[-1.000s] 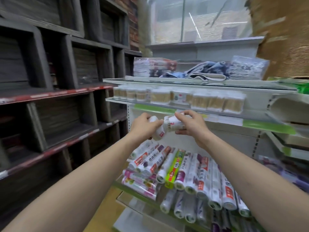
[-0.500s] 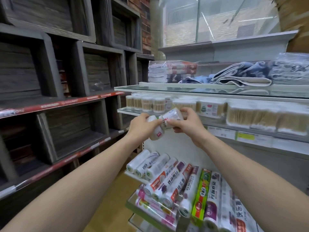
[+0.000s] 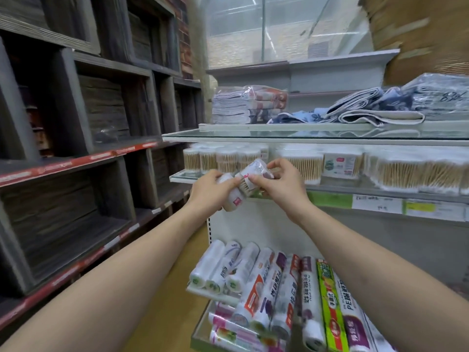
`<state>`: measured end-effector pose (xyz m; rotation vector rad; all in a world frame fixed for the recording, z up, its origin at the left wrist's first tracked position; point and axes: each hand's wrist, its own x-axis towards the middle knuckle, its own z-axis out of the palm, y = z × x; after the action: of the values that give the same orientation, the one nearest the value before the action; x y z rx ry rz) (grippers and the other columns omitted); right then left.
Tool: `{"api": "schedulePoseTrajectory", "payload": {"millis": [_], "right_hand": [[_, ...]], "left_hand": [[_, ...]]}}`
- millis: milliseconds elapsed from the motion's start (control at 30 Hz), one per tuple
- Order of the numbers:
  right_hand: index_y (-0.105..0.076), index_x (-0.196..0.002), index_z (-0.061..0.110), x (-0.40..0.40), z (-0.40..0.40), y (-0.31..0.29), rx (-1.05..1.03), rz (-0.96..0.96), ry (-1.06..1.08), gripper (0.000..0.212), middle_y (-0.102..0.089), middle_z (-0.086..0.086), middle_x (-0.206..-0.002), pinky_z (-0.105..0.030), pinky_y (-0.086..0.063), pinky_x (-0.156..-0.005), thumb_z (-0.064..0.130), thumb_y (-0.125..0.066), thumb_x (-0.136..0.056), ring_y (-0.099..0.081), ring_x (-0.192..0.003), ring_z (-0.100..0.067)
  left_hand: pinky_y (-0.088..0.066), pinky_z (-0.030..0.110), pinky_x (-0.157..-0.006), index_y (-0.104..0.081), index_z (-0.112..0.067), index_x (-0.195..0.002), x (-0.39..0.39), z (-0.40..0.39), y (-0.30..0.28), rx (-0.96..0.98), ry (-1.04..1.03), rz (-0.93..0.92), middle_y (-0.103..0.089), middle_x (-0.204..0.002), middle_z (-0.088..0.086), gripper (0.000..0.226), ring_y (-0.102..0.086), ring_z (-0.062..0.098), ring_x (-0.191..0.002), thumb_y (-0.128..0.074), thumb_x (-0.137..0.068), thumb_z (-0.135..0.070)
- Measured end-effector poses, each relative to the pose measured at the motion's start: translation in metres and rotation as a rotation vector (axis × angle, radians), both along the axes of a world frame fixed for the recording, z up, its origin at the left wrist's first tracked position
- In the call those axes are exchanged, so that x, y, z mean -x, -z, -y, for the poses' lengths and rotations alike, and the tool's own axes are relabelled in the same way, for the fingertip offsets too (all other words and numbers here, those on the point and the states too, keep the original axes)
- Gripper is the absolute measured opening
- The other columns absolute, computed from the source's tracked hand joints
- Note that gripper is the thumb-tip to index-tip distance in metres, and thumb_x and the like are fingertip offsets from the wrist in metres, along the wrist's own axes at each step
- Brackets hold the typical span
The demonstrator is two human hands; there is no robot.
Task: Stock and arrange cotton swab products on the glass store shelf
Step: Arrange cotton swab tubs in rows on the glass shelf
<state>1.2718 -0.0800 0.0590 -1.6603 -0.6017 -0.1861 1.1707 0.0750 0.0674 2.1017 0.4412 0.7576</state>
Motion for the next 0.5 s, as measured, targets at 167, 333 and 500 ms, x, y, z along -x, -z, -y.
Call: {"api": "schedulePoseTrajectory", "payload": {"millis": [167,333,500], "right_hand": [[-0.065,-0.115,0.027,0.017,-0.034,-0.004,-0.017,0.038,0.135,0.050,-0.072,0.004,-0.101,-0.030,-0.059,-0.078,0.036,-0.086,-0.070,-0.070,-0.086,-0.009],[-0.067,-0.118,0.022,0.025,-0.049,-0.015,0.012,0.133,0.305,0.046,-0.070,0.006,-0.091,-0.036,-0.058,-0.080,0.027,-0.082,-0.075,-0.069,-0.083,-0.014],[-0.061,-0.117,0.017,0.012,-0.046,-0.026,0.189,0.257,0.515,0.045,-0.065,0.002,-0.084,-0.033,-0.050,-0.080,0.024,-0.081,-0.077,-0.064,-0.086,-0.022]], "left_hand": [[-0.063,0.040,-0.067,-0.061,-0.022,-0.118,-0.009,-0.043,-0.001,0.002,0.122,-0.023,-0.069,-0.103,0.001,0.048,-0.070,0.017,-0.083,-0.072,-0.084,-0.055],[-0.062,0.038,-0.062,-0.061,-0.021,-0.114,-0.016,-0.057,-0.008,-0.038,0.225,-0.025,-0.066,-0.102,0.000,0.045,-0.069,0.018,-0.082,-0.071,-0.086,-0.055],[-0.057,0.028,-0.054,-0.063,-0.019,-0.116,-0.028,-0.059,-0.020,0.008,0.285,0.050,-0.064,-0.109,0.002,0.043,-0.066,0.018,-0.087,-0.072,-0.087,-0.050]]}}
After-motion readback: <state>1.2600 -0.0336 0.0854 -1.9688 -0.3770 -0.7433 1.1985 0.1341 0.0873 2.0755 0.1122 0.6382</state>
